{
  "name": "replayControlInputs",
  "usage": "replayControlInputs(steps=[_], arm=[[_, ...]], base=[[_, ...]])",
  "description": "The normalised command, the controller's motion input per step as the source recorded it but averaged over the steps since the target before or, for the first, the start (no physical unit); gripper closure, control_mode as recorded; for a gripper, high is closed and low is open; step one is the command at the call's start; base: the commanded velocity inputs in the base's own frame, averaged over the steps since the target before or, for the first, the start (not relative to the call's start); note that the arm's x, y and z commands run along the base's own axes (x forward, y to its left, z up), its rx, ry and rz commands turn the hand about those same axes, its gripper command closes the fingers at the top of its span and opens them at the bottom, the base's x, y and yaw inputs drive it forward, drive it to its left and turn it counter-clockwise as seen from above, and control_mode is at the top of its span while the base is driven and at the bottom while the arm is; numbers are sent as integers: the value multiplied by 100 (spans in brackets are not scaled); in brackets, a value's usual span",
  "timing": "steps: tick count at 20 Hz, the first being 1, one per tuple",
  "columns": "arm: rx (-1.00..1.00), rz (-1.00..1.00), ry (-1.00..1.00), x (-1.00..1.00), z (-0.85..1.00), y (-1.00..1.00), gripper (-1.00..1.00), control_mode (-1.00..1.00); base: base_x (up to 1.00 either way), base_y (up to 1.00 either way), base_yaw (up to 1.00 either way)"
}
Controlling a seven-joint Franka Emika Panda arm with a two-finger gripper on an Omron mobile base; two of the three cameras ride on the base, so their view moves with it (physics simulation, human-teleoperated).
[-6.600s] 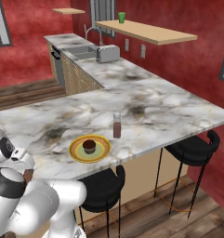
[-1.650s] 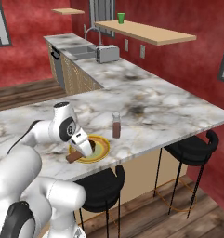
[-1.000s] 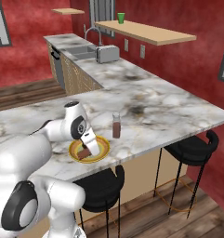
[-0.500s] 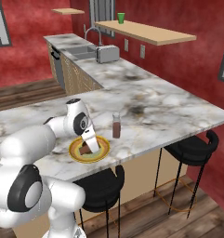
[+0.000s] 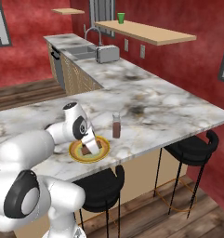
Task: Take the cinnamon bottle from the cabinet and place it on the dining table, next to the plate with the cupcake. Then take the chocolate from the dining counter and place it on the cupcake plate.
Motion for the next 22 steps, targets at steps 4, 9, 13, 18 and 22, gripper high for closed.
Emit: replayControlInputs(steps=[4, 9, 13, 18, 22], arm=[[0, 0, -11, -2, -2, -18, 100, -100], [0, 0, 0, 9, 0, -11, 100, -100], [0, 0, 0, 24, 0, 0, 100, -100], [0, 0, 0, 16, -2, 9, 100, -100], [0, 0, 0, 9, -12, 6, 100, -100]], base=[[0, 0, 0], [0, 0, 0], [0, 0, 0], [0, 0, 0], [0, 0, 0]])
